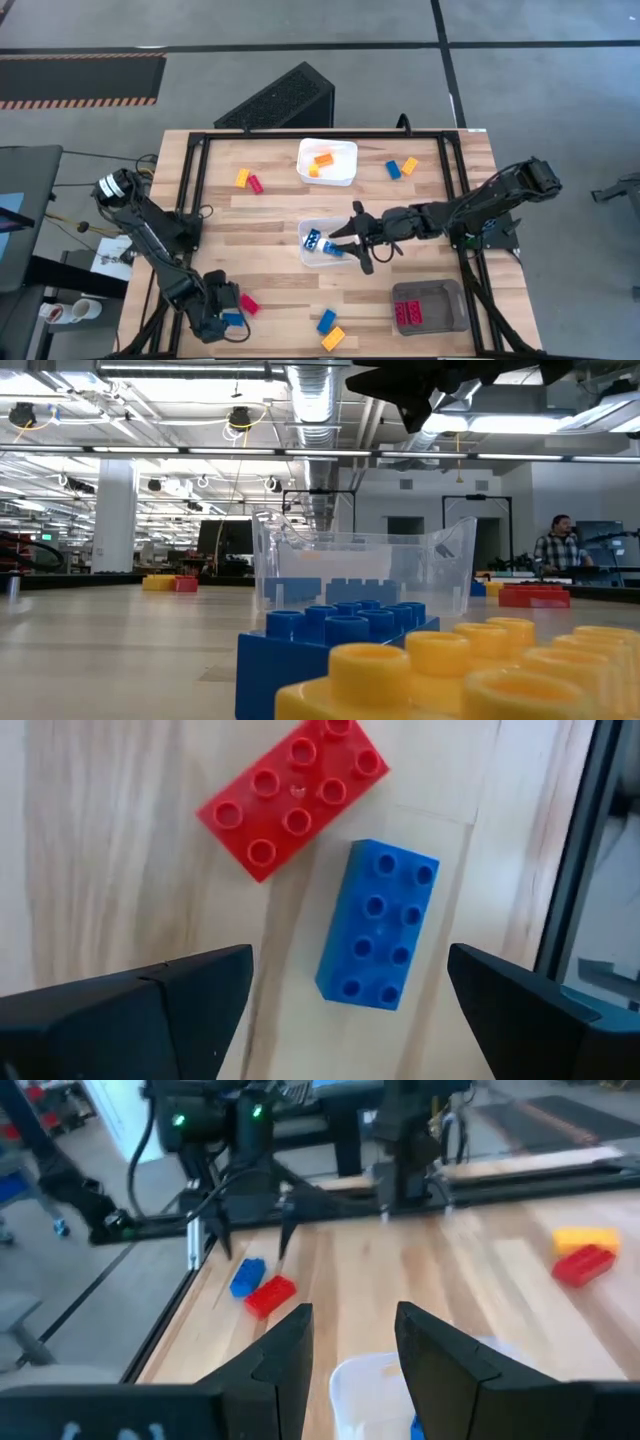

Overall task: Sort & place blocks by color
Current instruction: Put the blue game piece into the transparent bin

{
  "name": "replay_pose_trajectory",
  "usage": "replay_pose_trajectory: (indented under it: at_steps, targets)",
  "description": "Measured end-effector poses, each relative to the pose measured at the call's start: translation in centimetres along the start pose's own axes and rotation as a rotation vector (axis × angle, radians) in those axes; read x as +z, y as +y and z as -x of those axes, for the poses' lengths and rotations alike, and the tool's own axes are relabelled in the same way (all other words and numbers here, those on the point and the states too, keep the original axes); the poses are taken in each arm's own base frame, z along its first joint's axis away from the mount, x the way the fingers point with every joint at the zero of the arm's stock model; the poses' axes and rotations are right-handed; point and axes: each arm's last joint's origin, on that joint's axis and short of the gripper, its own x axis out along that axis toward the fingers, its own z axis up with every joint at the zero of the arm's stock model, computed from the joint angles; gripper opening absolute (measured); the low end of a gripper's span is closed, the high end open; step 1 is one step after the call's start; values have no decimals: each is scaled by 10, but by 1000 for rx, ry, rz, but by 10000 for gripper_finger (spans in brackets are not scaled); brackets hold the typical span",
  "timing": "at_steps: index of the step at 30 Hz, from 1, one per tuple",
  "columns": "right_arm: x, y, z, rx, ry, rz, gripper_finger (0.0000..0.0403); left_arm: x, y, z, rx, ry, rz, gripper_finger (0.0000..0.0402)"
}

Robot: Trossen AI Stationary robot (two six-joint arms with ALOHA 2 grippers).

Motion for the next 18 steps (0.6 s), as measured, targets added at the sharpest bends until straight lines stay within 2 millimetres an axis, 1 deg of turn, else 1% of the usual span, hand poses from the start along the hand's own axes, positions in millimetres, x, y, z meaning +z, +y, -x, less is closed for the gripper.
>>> replay_pose_trajectory:
  at_steps: [2,4,7,11,15,18]
  targets:
    - [2,3,5,35,16,3,166,-2,-2,-3,-7,-4,-8,318]
    - [9,7,12,61,-15,6,166,-5,-8,-9,-23,-15,-47,318]
    - [17,13,21,84,-46,27,166,-8,-13,-25,-23,-19,-106,318]
    - [22,19,29,92,-78,57,166,-11,-13,-44,41,12,-130,318]
    - [22,22,30,70,-80,81,166,-15,-12,-47,93,9,-105,315]
    - [21,23,30,66,-79,87,166,-21,-13,-42,88,-8,-153,290]
